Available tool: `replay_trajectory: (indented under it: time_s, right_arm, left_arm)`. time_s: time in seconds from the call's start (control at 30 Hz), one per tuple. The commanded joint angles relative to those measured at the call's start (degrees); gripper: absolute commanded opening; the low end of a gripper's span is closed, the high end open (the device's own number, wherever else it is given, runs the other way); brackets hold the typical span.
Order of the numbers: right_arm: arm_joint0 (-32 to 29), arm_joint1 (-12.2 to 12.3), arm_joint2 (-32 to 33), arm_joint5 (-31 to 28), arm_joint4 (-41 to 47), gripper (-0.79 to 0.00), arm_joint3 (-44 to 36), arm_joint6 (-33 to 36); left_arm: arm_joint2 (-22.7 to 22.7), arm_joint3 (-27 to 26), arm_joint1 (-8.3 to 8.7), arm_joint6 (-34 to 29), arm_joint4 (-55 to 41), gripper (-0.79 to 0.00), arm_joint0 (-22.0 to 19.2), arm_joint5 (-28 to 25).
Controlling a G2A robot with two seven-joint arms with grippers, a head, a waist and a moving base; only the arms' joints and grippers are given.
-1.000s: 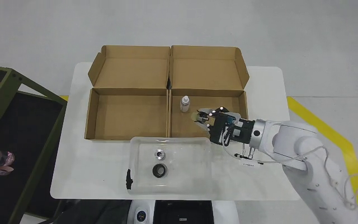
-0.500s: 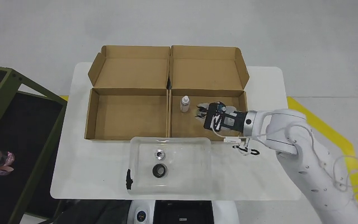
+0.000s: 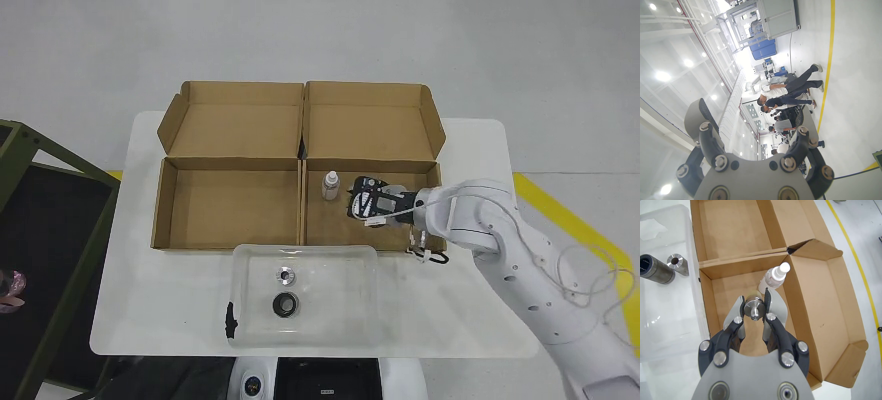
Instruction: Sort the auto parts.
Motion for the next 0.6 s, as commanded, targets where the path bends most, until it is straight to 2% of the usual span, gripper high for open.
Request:
replay_trajectory:
  time_s: [0.0,0.23,0.57]
  right_arm:
    - [0.93,-0.27,-0.94,0.07,-0.29,-0.785,1.31,0.71]
    - [4.47,-1.53,-4.74,1.24,-2.39,-0.785,5.56,3.49]
    - [7.69,-3.41,-9.2,3.49,-5.6,-0.785,10.87,3.73]
  left_arm:
    - [0.0,0.0,0.0,0.0,0.0,0.0,0.0,0.0]
    - [0.0,0.0,0.0,0.0,0.0,0.0,0.0,0.0]
    - [0.0,0.0,0.0,0.0,0.0,0.0,0.0,0.0]
